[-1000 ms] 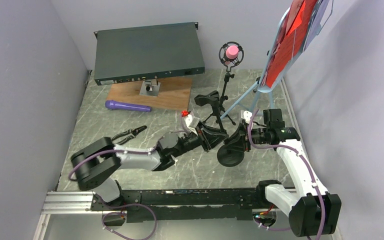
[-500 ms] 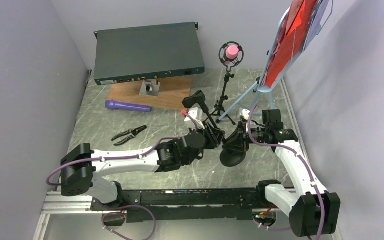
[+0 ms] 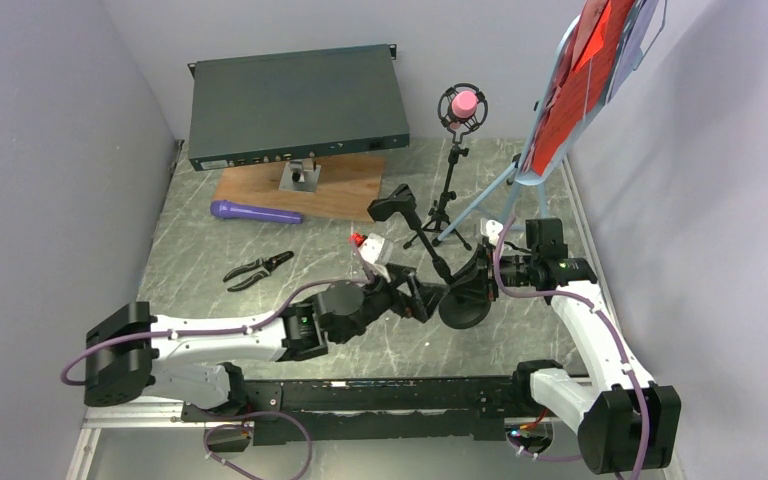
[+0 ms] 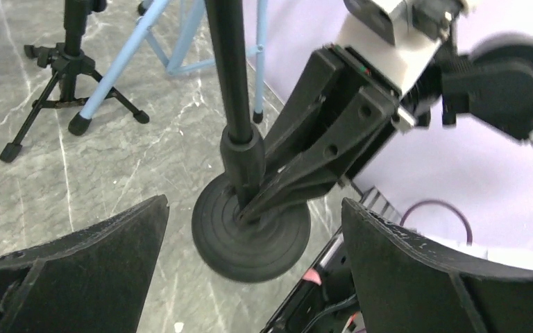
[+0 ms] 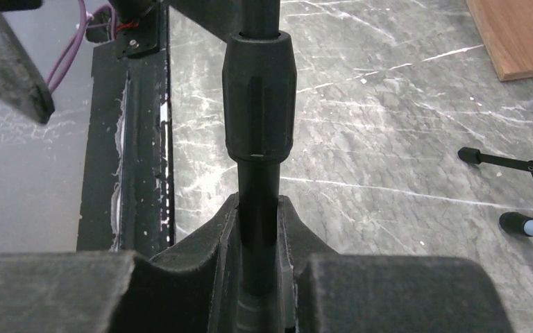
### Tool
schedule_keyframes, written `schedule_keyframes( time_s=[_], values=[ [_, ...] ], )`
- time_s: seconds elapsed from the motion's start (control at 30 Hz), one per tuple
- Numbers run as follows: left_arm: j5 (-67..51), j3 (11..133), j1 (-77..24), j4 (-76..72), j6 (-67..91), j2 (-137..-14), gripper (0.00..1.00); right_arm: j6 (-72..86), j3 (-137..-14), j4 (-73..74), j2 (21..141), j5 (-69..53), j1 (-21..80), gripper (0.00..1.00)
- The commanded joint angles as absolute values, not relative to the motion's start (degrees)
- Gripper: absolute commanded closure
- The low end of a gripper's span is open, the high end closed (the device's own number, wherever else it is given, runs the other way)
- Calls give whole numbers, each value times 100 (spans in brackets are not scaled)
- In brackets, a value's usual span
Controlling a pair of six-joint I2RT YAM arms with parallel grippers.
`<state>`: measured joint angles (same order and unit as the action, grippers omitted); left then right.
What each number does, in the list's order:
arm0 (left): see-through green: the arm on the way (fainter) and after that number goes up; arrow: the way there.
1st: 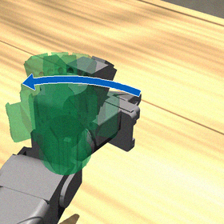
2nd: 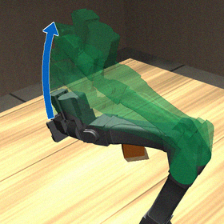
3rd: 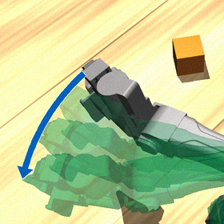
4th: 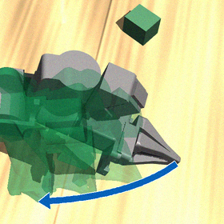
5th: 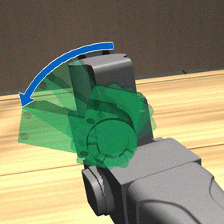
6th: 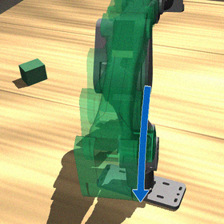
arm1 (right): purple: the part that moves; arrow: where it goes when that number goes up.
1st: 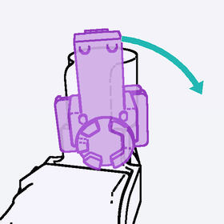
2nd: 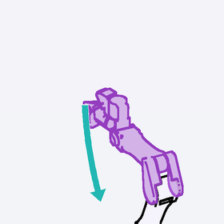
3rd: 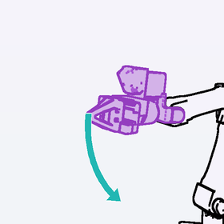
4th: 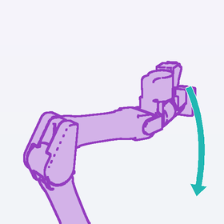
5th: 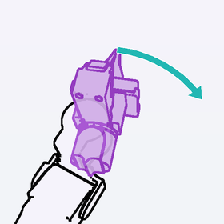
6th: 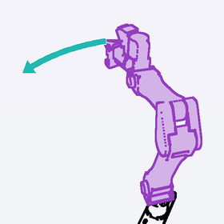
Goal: Pack up the instrument practice props
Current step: Unscrew the knob on the microphone stand.
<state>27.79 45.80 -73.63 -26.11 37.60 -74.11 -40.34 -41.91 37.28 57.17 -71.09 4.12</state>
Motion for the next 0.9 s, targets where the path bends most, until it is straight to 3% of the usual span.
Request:
schedule_keyframes(
  time_s=[0.0,0.17,0.5,0.87],
  values=[
    [958,3641,-6954,-4348,2537,-6898,1,-5180,-4459,4289,5607,-7713,396,100],
    [-877,2872,-6105,-5471,2863,-6801,1,-5475,-4465,4501,5616,-7799,399,100],
    [-1060,3009,-6085,-6052,2044,-7397,1,-5607,-4439,4570,5634,-7848,399,100],
    [-1069,3259,-6082,-8369,1804,-8895,25,-5686,-4447,4638,5634,-7840,396,100]
  ],
)
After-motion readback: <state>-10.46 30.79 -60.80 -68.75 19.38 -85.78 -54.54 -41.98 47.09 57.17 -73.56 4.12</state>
